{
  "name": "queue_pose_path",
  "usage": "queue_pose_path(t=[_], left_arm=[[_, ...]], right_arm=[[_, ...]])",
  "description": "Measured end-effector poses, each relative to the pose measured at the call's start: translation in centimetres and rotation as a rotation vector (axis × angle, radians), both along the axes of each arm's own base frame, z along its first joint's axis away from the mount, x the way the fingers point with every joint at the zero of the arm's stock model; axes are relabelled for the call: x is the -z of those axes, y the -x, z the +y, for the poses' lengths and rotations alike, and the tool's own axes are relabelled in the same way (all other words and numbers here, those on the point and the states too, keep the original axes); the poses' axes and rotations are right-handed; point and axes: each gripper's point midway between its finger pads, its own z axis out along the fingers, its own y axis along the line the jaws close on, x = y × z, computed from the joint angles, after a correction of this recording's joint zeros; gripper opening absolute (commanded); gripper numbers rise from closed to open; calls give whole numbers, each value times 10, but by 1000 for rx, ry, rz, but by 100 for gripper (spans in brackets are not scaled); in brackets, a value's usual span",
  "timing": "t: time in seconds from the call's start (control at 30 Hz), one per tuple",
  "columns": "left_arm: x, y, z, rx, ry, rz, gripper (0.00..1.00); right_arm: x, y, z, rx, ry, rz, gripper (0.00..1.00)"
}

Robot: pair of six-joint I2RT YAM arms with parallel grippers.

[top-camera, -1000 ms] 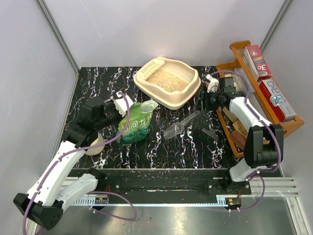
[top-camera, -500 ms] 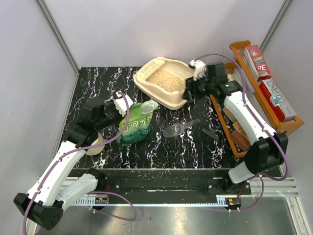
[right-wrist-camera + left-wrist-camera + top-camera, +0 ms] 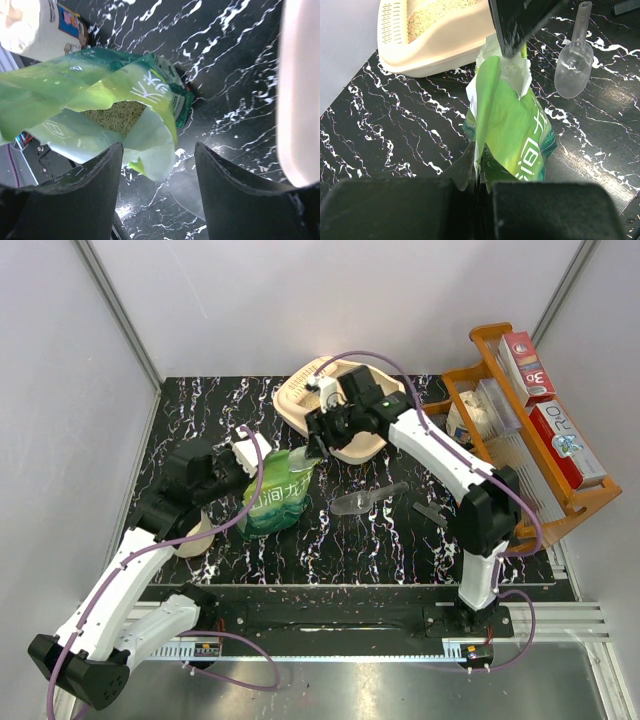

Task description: Fill the litter box with clean litter

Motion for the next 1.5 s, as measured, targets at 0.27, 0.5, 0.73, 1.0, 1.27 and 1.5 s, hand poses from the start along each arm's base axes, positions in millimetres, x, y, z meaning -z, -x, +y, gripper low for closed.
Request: queue_pose_path(t=[0.27,0.5,0.73,1.0,1.27,1.5], left_arm=[[0,1,-1,7,2,1,0],[0,-1,-10,68,-10,-11,0],[-12,-14,-22,138,-31,-104,0],[-12,-12,-37,253,-47,-184,0],[-7,-14,-41,266,-39,-203,1],[-7,-13,-42,242,-4,-172,1]], right_arm=[[33,22,12,-27,120,44,4],[28,18,4,-4,155,19,0],[-6,30,-6,-10,129,-29,0],[-16,55,-31,-29,107,-33,51],[-16,28,-100,-45,-69,-14,63],[-5,74,-109,-209,-160,-120,65]])
